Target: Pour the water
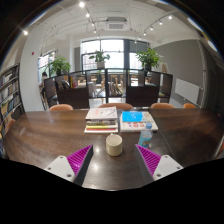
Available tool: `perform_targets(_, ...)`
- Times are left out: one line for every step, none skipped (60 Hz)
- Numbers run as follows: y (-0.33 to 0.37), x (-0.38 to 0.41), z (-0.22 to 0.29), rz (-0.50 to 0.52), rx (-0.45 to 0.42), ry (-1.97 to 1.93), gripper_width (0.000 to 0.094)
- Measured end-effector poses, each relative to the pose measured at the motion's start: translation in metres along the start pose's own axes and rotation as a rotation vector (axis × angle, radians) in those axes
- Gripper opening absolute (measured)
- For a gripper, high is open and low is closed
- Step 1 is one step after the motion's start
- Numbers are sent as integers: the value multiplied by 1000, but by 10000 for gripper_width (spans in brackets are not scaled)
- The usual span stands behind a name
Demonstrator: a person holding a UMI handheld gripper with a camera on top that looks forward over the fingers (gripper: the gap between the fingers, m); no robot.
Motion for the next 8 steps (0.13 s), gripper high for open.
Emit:
perform_targets(1,0,0,0,-2,-1,859)
perform_targets(2,0,0,1,-4,-2,856)
perform_targets(2,0,1,1,-7,-2,852)
perform_targets(3,1,2,1,-10,-3,854)
perform_targets(4,1,2,1,-12,-4,855)
perform_targets(5,2,3,1,-14,-5,849)
perform_targets(5,2,3,1,-15,-6,854)
perform_targets(6,3,3,-1,-16,-6,854)
Point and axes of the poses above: the point between the fingertips, and its own axes, seen from behind it with the camera up: x to the left, z up, y backward, against the way the camera looks, the point moved 8 cm from there along y, backward, against the way the camera looks, and after that the axes turned 7 degrees about -z, right-handed, at the moved point
